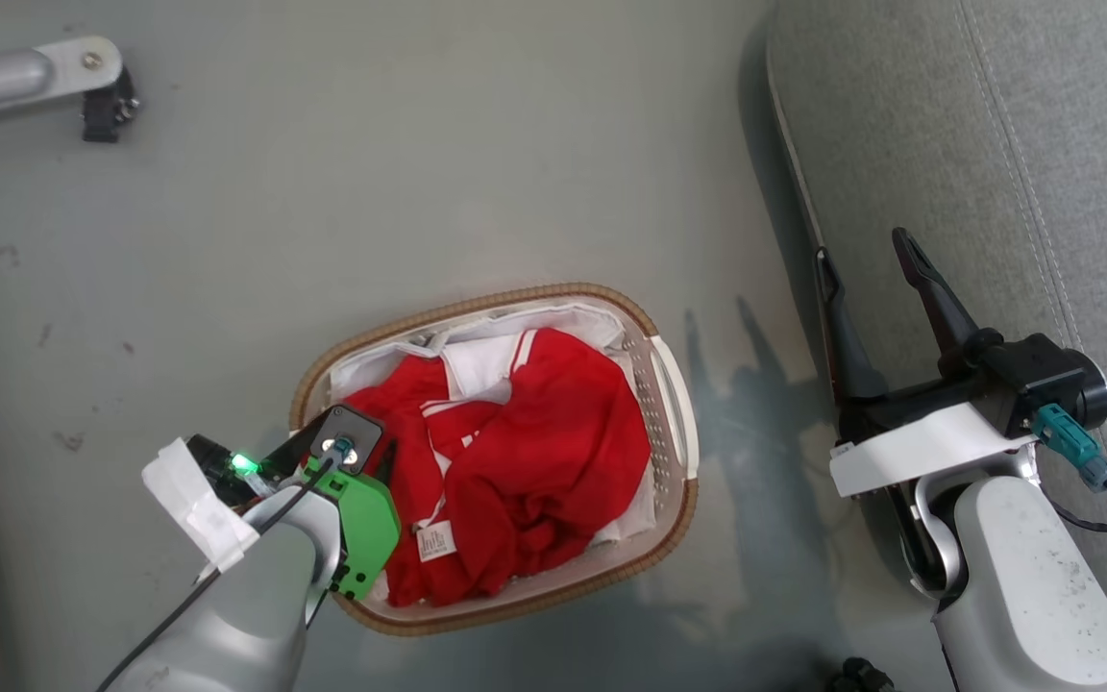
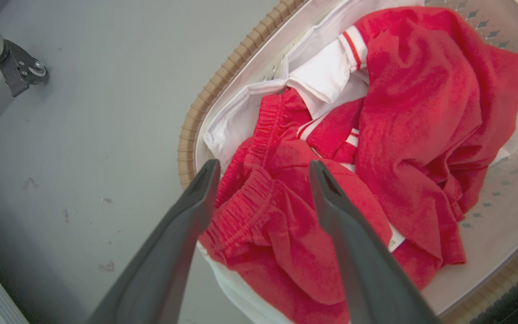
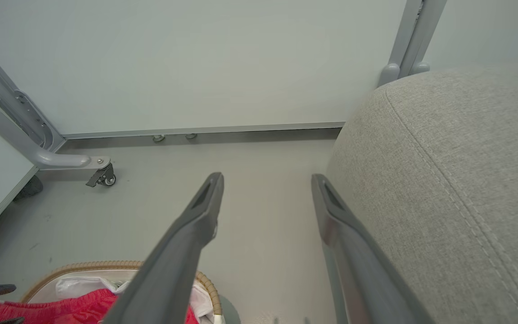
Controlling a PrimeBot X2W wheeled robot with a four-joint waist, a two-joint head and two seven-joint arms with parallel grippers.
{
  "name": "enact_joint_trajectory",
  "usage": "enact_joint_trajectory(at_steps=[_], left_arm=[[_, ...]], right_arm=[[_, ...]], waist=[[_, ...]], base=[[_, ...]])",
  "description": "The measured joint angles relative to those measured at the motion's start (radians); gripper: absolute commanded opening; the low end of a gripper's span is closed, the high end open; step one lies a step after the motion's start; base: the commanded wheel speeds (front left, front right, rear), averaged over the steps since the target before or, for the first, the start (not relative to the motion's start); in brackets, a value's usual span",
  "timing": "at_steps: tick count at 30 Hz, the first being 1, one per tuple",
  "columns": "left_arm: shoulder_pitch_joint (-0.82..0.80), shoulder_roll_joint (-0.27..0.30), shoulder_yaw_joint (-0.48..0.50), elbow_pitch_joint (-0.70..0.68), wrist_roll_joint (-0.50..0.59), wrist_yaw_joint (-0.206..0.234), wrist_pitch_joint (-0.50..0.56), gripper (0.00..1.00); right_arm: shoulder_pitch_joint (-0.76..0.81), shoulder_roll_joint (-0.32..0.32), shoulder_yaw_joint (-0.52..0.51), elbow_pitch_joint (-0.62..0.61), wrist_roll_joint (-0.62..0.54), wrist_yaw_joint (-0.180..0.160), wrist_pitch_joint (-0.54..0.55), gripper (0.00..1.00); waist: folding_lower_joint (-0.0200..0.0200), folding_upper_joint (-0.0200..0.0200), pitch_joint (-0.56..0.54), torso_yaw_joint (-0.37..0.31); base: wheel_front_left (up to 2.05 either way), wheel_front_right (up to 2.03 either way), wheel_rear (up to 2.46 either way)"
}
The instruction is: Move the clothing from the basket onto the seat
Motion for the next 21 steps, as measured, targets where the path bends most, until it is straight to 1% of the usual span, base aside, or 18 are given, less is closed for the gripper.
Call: enact_joint_trajectory(at_steps=[4,13,18,21], left_arm=[[-0.034,0.007,-0.023,0.044,0.003,0.0,0.042,1.0],[-0.056,0.029,-0.07,0.08,0.018,0.001,0.15,1.0],[-0.072,0.036,-0.087,0.087,0.028,0.049,0.213,1.0],[-0.073,0.035,-0.093,0.091,0.028,0.049,0.26,1.0]], right_arm=[[-0.005,0.0,0.01,0.0,0.014,0.0,0.0,1.0],[-0.016,0.0,0.026,0.004,0.039,0.0,0.0,1.0],[-0.018,0.0,0.042,0.005,0.062,0.0,0.0,1.0],[-0.018,0.0,0.055,0.006,0.073,0.0,0.0,1.0]], waist=[[0.0,0.0,0.041,-0.024],[-0.0001,0.0,0.087,-0.07],[-0.0001,0.0,0.096,-0.087],[-0.0001,0.0,0.099,-0.096]], base=[[0.0,0.0,0.0],[0.0,0.0,0.0],[0.0,0.0,0.0],[0.0,0.0,0.0]])
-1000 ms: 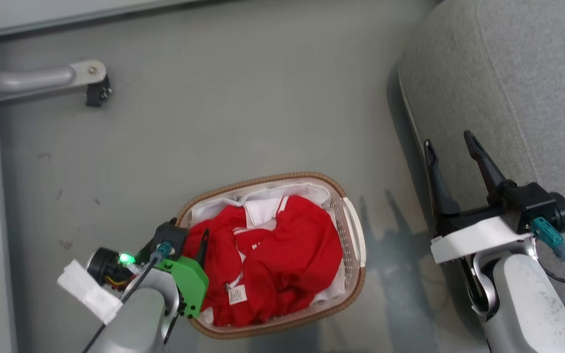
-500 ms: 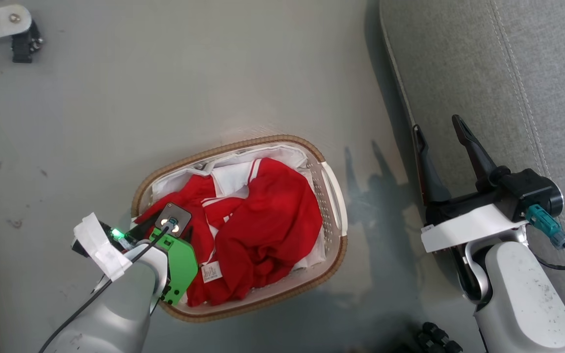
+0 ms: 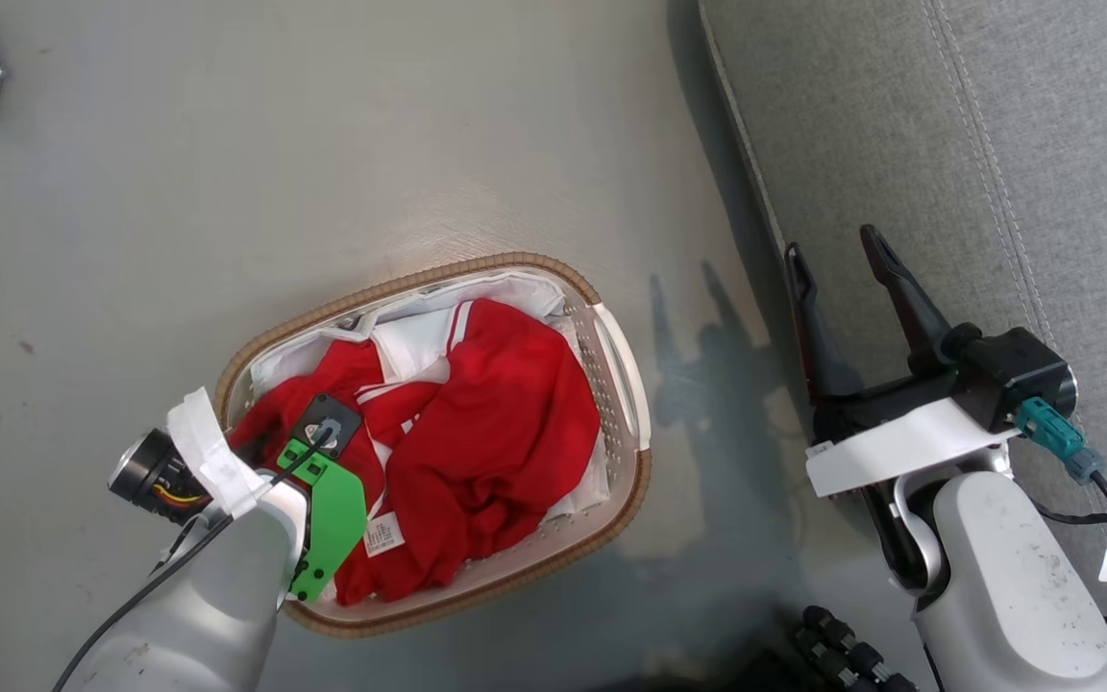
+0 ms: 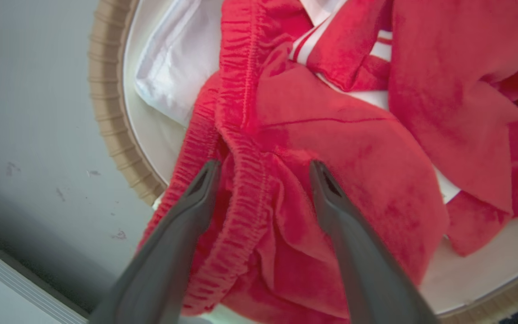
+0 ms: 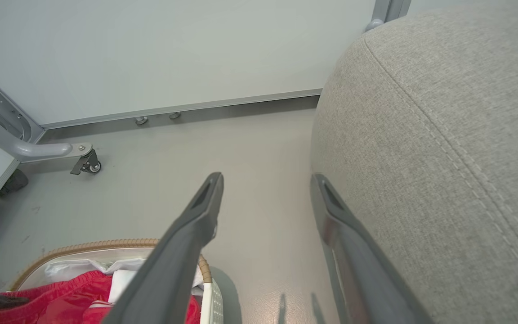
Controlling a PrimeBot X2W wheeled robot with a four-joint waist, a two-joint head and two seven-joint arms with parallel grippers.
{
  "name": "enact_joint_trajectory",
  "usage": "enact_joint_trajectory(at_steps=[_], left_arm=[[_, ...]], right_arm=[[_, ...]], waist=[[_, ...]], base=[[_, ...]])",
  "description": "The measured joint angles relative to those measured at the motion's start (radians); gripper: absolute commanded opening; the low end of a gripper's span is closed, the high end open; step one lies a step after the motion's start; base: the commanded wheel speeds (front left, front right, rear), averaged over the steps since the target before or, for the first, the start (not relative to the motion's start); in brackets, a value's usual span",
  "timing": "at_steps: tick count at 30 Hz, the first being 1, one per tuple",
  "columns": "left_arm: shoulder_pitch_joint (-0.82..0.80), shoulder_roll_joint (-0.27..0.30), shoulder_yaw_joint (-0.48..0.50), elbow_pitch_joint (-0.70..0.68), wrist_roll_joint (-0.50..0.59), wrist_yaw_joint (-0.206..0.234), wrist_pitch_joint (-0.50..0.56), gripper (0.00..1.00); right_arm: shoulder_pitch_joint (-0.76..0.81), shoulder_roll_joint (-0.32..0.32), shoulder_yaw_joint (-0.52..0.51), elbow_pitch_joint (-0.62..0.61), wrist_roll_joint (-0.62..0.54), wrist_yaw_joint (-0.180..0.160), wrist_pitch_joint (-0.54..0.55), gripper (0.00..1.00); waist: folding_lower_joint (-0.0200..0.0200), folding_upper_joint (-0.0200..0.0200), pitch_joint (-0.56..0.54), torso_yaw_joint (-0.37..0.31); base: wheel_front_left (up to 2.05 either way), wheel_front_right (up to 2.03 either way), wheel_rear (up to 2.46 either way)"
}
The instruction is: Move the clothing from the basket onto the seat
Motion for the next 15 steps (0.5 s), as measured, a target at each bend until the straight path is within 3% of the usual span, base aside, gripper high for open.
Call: enact_joint_trajectory(at_steps=[1,2,3,5,6,15], left_arm=[[0.0,-0.002,-0.001,0.0,-0.003,-0.003,0.01,1.0],[0.0,-0.004,-0.001,0.001,-0.006,-0.007,0.016,0.86],[0.0,-0.007,-0.002,0.001,-0.01,-0.012,0.024,0.48],[0.0,-0.011,-0.007,0.002,-0.014,-0.021,0.034,0.11],[0.001,-0.013,-0.009,0.002,-0.016,-0.026,0.034,0.0],[0.009,-0.027,-0.03,-0.008,-0.045,-0.045,-0.025,0.0]], right_arm=[[0.0,0.0,0.004,0.0,0.003,0.0,0.0,1.0],[0.0,0.0,0.007,0.001,0.006,0.0,0.0,1.0],[0.0,0.0,0.008,0.001,0.01,0.0,0.0,1.0],[0.0,0.0,0.009,0.003,0.012,0.0,0.0,1.0],[0.0,0.0,0.009,0.004,0.013,0.0,0.0,1.0],[0.002,0.0,-0.011,0.017,0.01,0.0,0.0,1.0]], waist=[[0.0,0.0,0.001,-0.004],[0.0,0.0,0.001,-0.006],[0.0,0.0,0.002,-0.01],[0.0,0.0001,0.001,-0.015],[0.0,0.0,0.0,-0.017],[-0.0001,0.0,-0.034,-0.012]], base=[[0.0,0.0,0.0],[0.0,0.0,0.0],[0.0,0.0,0.0],[0.0,0.0,0.0],[0.0,0.0,0.0],[0.0,0.0,0.0]])
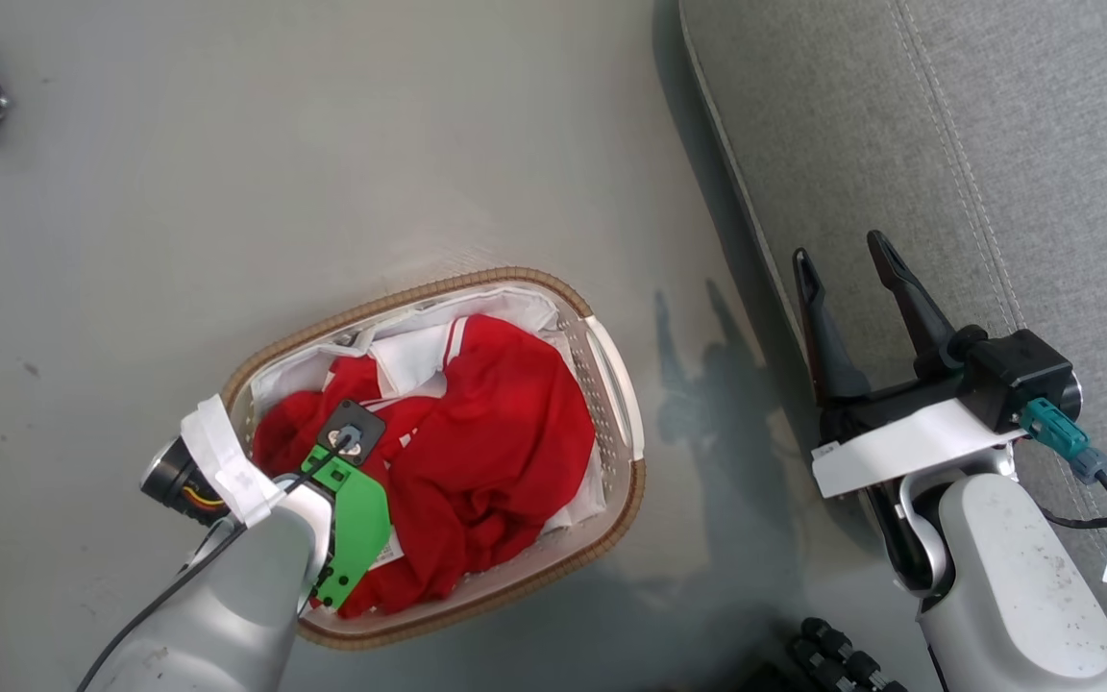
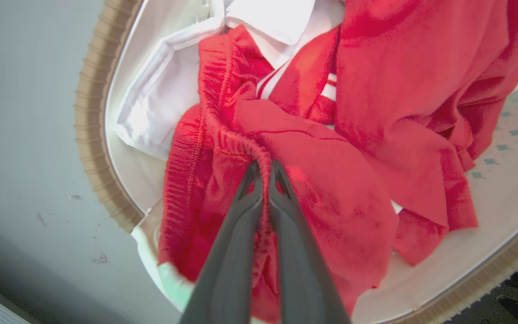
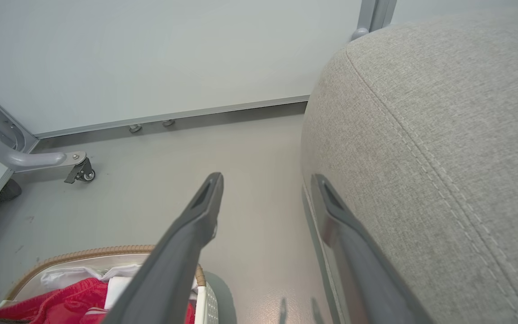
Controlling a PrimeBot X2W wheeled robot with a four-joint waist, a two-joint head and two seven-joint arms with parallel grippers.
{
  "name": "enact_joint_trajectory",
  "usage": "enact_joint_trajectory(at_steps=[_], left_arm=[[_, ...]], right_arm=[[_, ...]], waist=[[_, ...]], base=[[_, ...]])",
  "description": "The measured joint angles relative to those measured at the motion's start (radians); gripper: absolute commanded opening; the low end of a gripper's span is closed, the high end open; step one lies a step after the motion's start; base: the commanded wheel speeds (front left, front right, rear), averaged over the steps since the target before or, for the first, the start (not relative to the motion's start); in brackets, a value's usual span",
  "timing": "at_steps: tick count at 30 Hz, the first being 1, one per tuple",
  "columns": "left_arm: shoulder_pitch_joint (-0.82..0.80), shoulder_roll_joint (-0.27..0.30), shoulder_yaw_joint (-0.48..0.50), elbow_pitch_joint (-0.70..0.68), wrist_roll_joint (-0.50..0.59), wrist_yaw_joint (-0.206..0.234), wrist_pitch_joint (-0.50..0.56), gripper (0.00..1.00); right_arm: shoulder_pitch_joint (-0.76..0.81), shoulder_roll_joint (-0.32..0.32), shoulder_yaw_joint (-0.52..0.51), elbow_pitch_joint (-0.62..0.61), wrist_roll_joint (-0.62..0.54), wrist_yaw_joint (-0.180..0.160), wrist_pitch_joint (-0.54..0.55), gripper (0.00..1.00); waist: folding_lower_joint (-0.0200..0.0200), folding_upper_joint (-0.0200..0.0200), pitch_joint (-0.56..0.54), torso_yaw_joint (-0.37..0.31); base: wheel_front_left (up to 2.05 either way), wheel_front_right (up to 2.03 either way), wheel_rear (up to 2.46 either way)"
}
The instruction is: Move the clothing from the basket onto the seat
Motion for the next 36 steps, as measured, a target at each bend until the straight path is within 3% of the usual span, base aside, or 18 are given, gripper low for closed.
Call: enact_joint_trajectory(at_steps=[11,24,36], left_arm=[[0.022,-0.016,-0.022,-0.04,-0.033,-0.004,-0.15,0.0],[0.036,-0.031,-0.116,-0.158,-0.102,-0.006,-0.256,0.0],[-0.067,0.046,-0.301,-0.397,-0.198,-0.006,-0.27,0.0]], right_arm=[[0.041,0.0,-0.033,0.017,-0.054,0.0,0.0,1.0],[0.179,0.0,-0.074,0.043,-0.124,0.0,0.0,1.0],[0.269,0.0,-0.066,0.056,-0.152,0.0,0.0,1.0]], waist=[[0.0,0.0,-0.103,0.034],[-0.0001,0.0,-0.329,0.091],[-0.0001,0.0,-0.549,0.139]], base=[[0.0,0.0,0.0],[0.0,0.0,0.0],[0.0,0.0,0.0]])
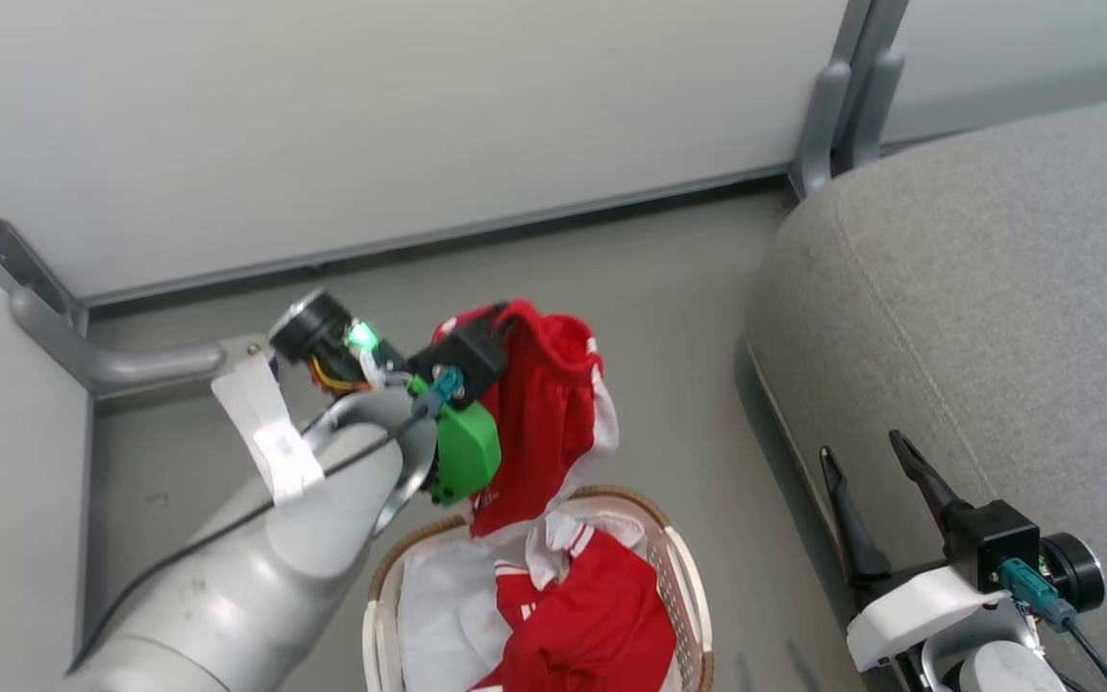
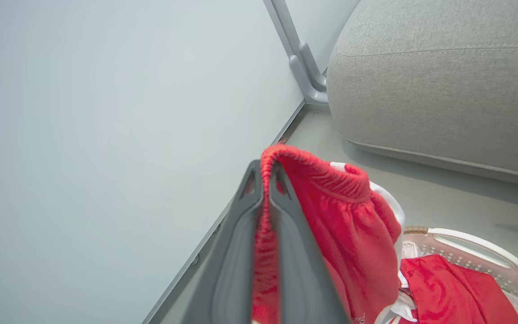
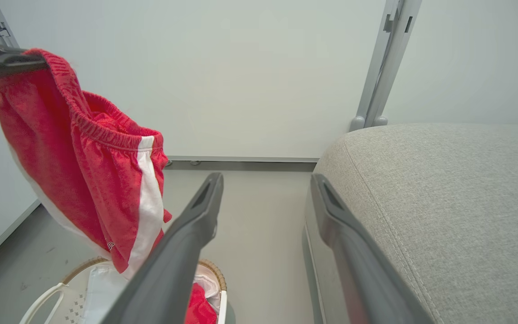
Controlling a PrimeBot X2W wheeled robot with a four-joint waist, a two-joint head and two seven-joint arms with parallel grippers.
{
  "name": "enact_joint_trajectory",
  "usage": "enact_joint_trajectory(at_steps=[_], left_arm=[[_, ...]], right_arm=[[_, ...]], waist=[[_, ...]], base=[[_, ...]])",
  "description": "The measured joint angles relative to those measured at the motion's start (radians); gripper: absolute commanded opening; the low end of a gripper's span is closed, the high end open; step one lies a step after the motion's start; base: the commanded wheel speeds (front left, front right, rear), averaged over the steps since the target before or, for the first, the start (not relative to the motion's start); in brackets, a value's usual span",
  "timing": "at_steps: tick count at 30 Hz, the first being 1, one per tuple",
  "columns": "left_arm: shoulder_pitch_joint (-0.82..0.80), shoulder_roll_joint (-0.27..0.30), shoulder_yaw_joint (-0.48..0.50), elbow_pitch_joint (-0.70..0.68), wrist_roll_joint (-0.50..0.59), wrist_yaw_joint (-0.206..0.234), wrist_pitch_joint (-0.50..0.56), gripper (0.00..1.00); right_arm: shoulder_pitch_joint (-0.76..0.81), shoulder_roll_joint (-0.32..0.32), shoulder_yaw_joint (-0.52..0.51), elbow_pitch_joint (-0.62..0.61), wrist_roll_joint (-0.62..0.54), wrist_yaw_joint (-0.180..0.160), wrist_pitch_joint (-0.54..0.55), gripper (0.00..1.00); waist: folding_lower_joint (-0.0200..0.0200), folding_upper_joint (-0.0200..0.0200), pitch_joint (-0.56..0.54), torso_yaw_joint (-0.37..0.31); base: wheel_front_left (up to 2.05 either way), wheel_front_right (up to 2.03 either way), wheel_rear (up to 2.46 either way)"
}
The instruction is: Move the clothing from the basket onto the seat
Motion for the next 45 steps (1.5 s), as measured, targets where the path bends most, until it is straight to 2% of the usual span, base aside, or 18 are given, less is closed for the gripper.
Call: enact_joint_trajectory(at_steps=[7,15,22,28,35,41,42,43,45], left_arm=[[-0.151,0.061,-0.033,-0.137,-0.042,0.0,0.045,0.0],[-0.294,0.081,-0.015,-0.228,-0.052,0.0,0.088,0.0],[-0.355,0.065,-0.028,-0.27,-0.057,0.0,0.108,0.0],[-0.387,0.047,-0.068,-0.301,-0.076,0.0,0.112,0.0],[-0.407,0.014,-0.105,-0.341,-0.096,-0.002,0.114,0.0],[-0.413,0.001,-0.12,-0.385,-0.111,-0.002,0.113,0.0],[-0.413,0.001,-0.123,-0.391,-0.114,-0.002,0.113,0.0],[-0.412,0.001,-0.124,-0.396,-0.117,-0.002,0.113,0.0],[-0.406,0.003,-0.125,-0.406,-0.131,-0.002,0.118,0.0]], right_arm=[[0.002,0.0,0.018,-0.003,-0.003,0.0,0.0,1.0],[-0.043,-0.001,0.091,0.006,0.003,0.0,0.0,1.0],[-0.107,0.0,0.215,0.056,0.057,0.0,0.0,1.0],[-0.21,0.001,0.328,0.152,0.097,0.0,0.0,1.0],[-0.315,0.0,0.369,0.246,0.132,0.0,0.0,1.0],[-0.374,0.0,0.362,0.264,0.14,0.0,0.0,1.0],[-0.381,0.0,0.354,0.261,0.141,0.0,0.0,0.96],[-0.384,0.0,0.348,0.258,0.141,0.0,0.0,0.49],[-0.386,0.0,0.337,0.252,0.141,0.0,0.0,0.11]], waist=[[0.0,0.0,-0.084,0.02],[0.0,0.0,-0.109,0.026],[0.0,-0.0001,-0.114,0.034],[0.0,0.0,-0.119,0.052],[0.0,0.0,-0.126,0.083],[0.0,-0.0001,-0.131,0.106],[0.0,0.0,-0.132,0.109],[0.0,0.0,-0.133,0.112],[0.0,0.0,-0.135,0.117]], base=[[0.0,0.0,0.0],[0.0,0.0,0.0],[0.0,0.0,0.0],[0.0,0.0,0.0],[0.0,0.0,0.0],[0.0,0.0,0.0],[0.0,0.0,0.0],[0.0,0.0,0.0],[0.0,0.0,0.0]])
